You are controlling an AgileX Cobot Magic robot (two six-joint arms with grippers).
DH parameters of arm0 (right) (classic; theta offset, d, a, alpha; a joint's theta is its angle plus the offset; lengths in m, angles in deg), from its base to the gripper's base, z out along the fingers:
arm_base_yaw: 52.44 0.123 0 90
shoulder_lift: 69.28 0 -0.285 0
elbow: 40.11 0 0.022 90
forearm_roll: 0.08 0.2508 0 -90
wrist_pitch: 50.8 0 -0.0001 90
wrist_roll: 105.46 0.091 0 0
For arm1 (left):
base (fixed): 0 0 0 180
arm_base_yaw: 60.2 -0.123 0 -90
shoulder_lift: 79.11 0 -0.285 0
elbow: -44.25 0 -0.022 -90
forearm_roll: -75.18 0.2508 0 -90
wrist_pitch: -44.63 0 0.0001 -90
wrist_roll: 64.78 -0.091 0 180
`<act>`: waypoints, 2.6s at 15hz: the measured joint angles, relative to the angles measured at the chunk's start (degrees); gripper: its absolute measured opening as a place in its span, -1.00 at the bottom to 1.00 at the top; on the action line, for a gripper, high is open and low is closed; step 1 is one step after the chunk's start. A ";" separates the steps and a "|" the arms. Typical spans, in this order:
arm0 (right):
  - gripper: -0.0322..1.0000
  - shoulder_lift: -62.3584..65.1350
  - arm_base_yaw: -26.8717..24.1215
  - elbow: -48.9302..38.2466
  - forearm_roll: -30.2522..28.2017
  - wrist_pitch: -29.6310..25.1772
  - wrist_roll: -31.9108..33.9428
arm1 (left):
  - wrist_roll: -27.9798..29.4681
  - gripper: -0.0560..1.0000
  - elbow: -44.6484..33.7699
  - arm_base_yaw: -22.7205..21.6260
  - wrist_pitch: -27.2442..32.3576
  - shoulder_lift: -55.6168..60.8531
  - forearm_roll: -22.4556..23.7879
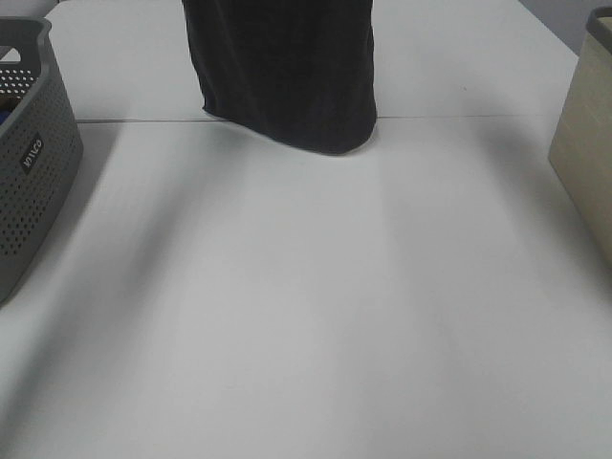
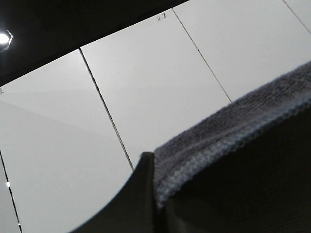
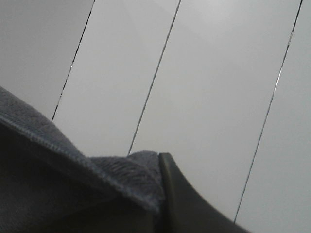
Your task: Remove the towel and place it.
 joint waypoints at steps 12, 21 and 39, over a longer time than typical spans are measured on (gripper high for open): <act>-0.92 0.00 0.00 0.00 0.00 -7.05 6.19 | 0.11 -0.89 0.06 0.29 18.11 0.06 0.00; -0.92 0.00 1.32 0.57 37.30 -53.06 -20.45 | 7.28 -0.89 0.06 0.80 71.45 6.02 -5.96; -0.92 19.48 1.78 -0.63 61.25 -89.21 -30.14 | 23.26 -0.89 -38.27 1.09 90.93 43.20 -6.47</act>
